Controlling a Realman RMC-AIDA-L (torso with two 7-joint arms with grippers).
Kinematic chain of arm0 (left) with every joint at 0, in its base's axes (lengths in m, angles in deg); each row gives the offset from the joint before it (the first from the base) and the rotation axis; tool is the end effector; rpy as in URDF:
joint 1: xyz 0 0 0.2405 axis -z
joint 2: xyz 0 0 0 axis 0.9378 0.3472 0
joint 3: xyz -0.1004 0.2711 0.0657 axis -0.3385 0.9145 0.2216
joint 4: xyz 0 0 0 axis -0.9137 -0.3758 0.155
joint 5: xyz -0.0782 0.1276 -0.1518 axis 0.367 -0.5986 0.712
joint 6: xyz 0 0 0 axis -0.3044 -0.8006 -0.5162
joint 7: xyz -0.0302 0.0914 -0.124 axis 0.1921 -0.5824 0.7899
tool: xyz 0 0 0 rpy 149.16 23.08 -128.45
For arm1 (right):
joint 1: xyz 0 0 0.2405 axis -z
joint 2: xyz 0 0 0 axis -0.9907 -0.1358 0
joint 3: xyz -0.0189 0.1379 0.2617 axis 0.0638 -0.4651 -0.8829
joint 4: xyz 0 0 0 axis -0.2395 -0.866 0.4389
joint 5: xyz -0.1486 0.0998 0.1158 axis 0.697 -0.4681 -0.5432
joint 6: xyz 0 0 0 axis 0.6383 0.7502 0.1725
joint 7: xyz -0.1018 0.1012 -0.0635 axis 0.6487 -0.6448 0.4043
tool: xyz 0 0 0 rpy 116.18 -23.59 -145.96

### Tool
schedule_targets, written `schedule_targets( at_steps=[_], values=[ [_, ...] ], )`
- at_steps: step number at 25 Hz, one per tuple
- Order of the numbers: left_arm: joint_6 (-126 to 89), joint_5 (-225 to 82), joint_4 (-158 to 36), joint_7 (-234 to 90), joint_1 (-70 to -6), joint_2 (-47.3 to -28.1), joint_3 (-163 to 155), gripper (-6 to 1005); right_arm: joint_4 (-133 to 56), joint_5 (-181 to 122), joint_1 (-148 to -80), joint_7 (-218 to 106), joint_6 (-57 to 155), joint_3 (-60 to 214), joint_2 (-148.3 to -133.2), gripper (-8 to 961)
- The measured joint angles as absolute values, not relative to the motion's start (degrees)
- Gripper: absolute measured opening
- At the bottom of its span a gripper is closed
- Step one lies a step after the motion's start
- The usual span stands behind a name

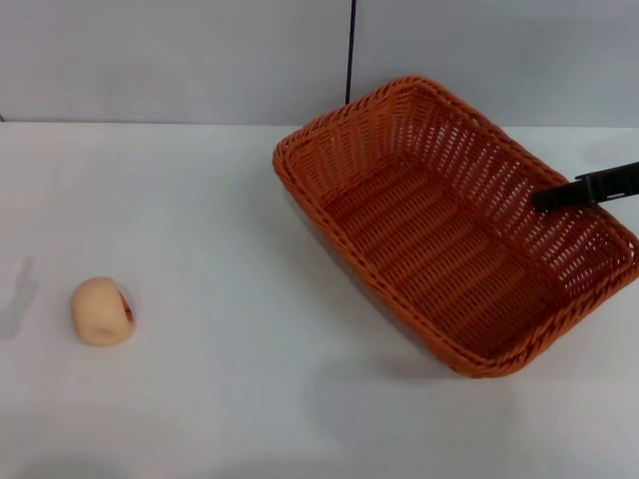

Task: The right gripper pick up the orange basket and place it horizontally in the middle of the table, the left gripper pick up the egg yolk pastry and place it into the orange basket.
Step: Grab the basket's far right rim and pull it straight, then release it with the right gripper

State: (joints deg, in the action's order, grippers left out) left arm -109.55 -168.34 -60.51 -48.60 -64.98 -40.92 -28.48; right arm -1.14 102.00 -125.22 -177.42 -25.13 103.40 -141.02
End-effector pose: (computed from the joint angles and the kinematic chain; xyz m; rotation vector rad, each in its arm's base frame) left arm -0.4194 0.1887 0.0173 -1.4651 -0.5158 -0.8620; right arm 0.3018 0.4248 0.0198 -2.4494 1.3856 0.1063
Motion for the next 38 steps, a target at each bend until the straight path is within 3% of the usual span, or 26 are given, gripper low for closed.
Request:
schedule_targets(
  at_steps=[4, 16, 28, 38],
  values=[
    [-109.57, -168.34, -60.49, -48.60, -64.96, -40.92, -28.48, 763, 0.67, 101.63, -125.26, -173.26, -26.53, 105.84, -141.46, 152],
    [-110.55, -168.34, -60.57, -48.60, -66.72, -40.92, -28.48, 753, 11.99, 89.95, -123.06, -149.03, -37.53, 108.26, -142.63, 152],
    [-113.89, -168.38, -60.62, -48.60, -68.42, -40.93, -28.46, 743, 11.70, 88.28, -123.73, -133.21, -42.02, 113.61, -141.52, 152],
    [-115.48, -168.63, -60.66, -48.60, -68.86, -40.96, -28.11, 735, 9.81, 87.90, -123.92, -123.61, -38.26, 113.93, -143.73, 153]
  ],
)
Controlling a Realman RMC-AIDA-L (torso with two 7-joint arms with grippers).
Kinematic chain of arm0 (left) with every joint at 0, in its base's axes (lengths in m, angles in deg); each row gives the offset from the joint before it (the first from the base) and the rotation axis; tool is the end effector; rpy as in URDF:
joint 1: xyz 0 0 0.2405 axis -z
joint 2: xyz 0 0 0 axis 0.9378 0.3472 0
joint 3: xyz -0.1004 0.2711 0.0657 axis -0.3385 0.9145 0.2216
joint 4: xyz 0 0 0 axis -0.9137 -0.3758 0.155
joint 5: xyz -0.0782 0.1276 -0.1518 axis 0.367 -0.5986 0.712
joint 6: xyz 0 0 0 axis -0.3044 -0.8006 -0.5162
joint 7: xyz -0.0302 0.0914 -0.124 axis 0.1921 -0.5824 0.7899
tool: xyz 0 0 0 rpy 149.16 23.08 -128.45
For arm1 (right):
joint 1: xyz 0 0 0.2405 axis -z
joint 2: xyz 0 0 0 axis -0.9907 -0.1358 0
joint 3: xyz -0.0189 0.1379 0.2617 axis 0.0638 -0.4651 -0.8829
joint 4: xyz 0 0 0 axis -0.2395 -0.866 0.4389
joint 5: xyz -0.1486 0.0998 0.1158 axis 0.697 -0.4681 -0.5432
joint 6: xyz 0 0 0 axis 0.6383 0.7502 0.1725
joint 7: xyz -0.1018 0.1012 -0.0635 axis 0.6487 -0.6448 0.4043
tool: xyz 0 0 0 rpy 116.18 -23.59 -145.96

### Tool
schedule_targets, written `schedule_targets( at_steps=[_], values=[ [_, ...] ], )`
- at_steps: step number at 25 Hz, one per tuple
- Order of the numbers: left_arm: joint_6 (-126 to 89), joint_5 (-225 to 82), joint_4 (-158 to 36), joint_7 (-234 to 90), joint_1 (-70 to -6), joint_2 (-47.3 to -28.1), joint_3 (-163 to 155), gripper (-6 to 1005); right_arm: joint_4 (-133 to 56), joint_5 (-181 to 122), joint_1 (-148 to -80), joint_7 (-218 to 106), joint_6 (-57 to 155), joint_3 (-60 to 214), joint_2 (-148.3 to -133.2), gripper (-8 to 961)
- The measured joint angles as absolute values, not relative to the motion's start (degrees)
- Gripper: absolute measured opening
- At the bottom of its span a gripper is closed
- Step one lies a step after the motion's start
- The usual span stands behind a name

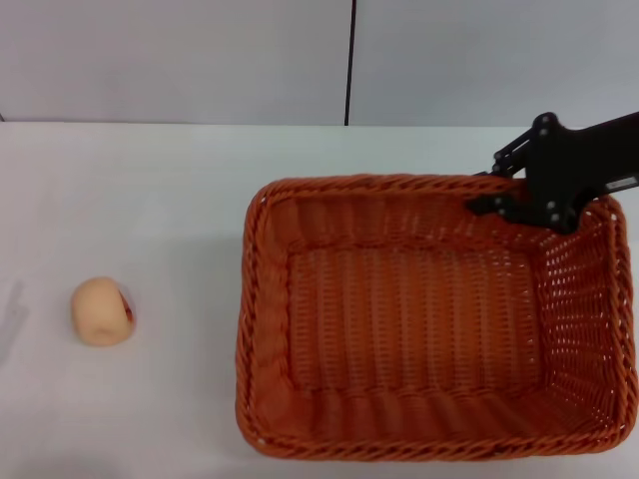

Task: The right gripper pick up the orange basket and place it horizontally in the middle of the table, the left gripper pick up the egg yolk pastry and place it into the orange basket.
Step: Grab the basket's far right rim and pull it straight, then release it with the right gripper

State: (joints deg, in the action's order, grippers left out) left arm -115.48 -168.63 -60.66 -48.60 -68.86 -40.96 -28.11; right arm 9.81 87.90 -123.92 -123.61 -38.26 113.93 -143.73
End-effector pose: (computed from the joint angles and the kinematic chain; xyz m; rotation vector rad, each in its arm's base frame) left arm -0.4163 0.1564 0.0229 -1.4434 -0.4766 -0.8891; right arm 0.2314 0.4043 0.0081 -2.9643 -0.1921 0.1401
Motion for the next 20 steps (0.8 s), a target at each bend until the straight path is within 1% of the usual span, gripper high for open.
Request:
schedule_targets(
  at_steps=[7, 10, 14, 16, 20],
  values=[
    [-115.84, -168.70, -60.66, -48.60, -69.32, -41.04, -28.04, 730, 6.92, 87.90, -124.97, -122.98, -34.75, 114.04, -144.18, 153],
    [-115.87, -168.71, -60.65, -48.60, -69.39, -41.11, -28.04, 727, 7.22, 87.84, -124.66, -122.99, -33.32, 114.07, -144.71, 153],
    [-115.88, -168.70, -60.66, -48.60, -69.42, -41.11, -28.04, 724, 7.19, 86.69, -124.56, -122.34, -33.04, 114.17, -144.88, 160],
    [-115.84, -168.70, -60.65, -48.60, -69.42, -41.11, -28.04, 722, 7.09, 86.20, -124.43, -121.35, -32.48, 114.63, -145.32, 164],
    [-115.61, -168.70, -60.66, -48.90, -69.40, -41.10, -28.04, 719, 7.00, 86.19, -124.25, -120.69, -31.51, 115.22, -145.71, 173]
  ],
)
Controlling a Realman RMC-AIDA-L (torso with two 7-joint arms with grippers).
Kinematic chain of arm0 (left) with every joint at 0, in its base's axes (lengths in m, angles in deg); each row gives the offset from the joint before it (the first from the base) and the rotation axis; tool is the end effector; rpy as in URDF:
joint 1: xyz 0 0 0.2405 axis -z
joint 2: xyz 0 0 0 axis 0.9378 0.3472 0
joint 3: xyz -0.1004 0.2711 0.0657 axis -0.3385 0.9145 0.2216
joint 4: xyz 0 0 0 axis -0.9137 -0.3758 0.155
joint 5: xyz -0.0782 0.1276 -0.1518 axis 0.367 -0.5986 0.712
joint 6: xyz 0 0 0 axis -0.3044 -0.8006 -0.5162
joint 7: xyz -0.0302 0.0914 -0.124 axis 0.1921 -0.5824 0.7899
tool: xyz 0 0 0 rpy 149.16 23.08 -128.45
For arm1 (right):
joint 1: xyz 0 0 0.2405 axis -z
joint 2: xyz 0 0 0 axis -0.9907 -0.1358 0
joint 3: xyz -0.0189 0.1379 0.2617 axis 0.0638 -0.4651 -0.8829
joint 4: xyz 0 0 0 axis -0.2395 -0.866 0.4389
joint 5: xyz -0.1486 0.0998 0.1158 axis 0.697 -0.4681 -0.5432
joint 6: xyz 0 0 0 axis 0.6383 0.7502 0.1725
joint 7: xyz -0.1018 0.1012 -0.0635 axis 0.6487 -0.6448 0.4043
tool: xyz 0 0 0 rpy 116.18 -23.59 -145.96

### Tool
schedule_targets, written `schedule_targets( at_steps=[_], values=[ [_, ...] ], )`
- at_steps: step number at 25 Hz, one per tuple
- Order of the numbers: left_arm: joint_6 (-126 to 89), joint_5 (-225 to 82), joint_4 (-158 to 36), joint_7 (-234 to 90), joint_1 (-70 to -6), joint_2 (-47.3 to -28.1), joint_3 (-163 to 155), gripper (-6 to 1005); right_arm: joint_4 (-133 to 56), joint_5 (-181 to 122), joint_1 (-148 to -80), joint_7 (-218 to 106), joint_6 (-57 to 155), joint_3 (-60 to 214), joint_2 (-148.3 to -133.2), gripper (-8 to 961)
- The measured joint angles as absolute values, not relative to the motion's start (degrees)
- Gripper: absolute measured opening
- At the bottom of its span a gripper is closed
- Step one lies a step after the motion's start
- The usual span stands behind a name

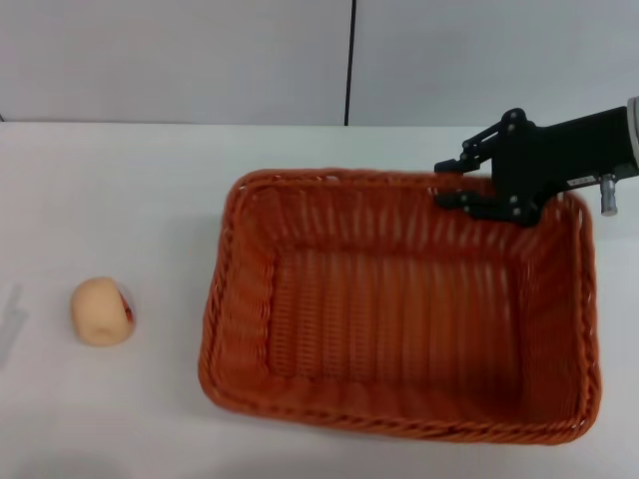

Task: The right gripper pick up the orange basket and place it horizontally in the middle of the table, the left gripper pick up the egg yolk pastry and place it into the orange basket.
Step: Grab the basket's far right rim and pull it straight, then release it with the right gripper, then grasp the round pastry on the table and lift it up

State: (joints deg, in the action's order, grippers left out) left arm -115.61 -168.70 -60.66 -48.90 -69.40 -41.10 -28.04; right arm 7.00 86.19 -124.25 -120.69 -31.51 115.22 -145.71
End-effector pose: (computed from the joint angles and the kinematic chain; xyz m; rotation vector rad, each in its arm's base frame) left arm -0.4168 0.1524 0.0217 -1.4420 -0.4793 -0.8816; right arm 0.2273 0.4125 -0.0152 -2.9063 -0.2222 0.1671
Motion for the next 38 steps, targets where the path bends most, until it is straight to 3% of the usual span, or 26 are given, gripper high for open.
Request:
schedule_targets(
  at_steps=[5, 12, 23, 29, 38],
  values=[
    [-115.51, -168.70, -60.66, -48.97, -69.27, -41.02, -28.04, 715, 7.11, 86.19, -123.93, -120.54, -30.93, 115.52, -146.10, 289],
    [-115.29, -168.78, -62.93, -47.26, -68.66, -40.80, -24.71, 709, 10.67, 78.39, -119.94, -121.32, -31.94, 114.75, -146.47, 289],
    [-114.66, -168.92, -85.41, -24.92, -63.22, -40.74, -0.98, 701, 6.73, 30.71, -97.38, -119.07, -35.08, 114.62, -146.93, 288],
    [-111.26, -171.41, -90.32, -20.42, -60.89, -40.88, 6.19, 696, 0.87, 22.98, -93.10, -116.92, -36.83, 113.46, -146.92, 288],
    [-101.90, -174.89, -87.47, -21.31, -58.21, -41.18, 6.63, 689, -4.92, 21.65, -92.00, -115.64, -39.10, 110.36, -146.89, 289]
  ],
)
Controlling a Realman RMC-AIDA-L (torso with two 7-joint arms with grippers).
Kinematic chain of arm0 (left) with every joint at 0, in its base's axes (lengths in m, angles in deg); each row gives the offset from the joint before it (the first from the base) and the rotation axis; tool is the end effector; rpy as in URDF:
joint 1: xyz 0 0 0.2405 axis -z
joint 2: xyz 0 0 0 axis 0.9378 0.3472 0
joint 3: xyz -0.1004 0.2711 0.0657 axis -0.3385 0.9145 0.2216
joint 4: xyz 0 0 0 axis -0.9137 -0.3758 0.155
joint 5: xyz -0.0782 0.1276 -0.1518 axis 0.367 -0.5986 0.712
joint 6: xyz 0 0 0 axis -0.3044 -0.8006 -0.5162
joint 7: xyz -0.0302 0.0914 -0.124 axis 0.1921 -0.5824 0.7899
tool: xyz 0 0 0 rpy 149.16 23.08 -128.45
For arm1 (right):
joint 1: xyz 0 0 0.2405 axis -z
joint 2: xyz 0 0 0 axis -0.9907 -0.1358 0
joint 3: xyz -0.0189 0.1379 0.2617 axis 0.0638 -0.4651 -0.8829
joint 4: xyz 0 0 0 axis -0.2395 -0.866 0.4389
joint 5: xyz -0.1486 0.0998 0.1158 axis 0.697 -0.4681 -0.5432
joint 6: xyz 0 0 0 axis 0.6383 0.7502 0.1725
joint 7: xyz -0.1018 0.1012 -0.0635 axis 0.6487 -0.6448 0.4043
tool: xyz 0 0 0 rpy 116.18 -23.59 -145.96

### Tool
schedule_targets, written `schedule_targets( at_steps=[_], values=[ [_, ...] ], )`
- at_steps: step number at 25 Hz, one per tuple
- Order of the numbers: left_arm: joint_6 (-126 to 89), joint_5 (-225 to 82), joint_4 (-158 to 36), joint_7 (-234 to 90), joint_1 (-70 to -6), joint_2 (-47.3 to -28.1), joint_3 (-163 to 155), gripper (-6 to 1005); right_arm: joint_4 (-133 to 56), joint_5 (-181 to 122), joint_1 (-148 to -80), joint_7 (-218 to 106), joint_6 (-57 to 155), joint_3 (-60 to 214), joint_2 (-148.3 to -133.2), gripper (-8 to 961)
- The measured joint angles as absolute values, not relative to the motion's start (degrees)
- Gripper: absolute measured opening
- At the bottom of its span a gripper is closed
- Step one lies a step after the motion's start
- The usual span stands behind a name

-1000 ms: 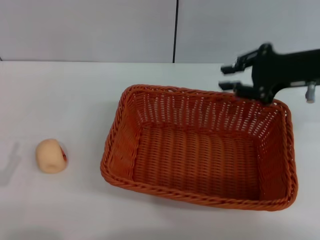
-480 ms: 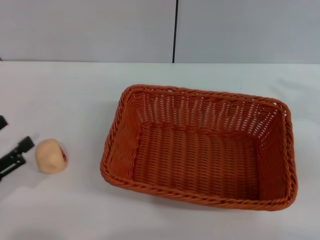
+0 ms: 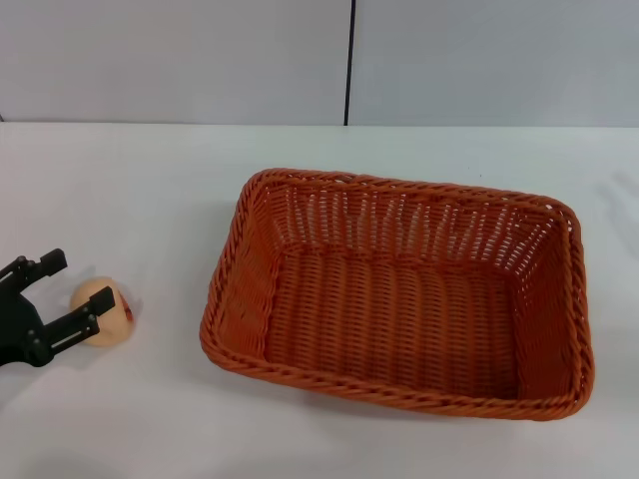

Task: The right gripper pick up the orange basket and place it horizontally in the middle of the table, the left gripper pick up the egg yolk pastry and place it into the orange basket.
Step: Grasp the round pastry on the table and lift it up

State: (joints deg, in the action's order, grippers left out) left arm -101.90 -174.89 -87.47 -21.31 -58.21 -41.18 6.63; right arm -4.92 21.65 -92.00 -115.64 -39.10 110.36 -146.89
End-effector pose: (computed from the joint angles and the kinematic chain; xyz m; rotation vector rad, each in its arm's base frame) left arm -0.4138 0.2356 -0.0017 -2.2462 -0.6484 -0.6741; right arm 0.3347 0.2794 0.0724 -1.9028 0.3850 1.2690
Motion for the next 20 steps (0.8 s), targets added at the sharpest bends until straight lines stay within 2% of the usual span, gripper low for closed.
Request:
schedule_targets(
  at_steps=[20],
  values=[
    [-95.77, -174.91, -86.54, -22.65, -58.94, -41.25, 12.62, 672, -5.93, 22.01, -92.85, -115.23, -38.84, 110.27, -146.79, 291]
  ],
)
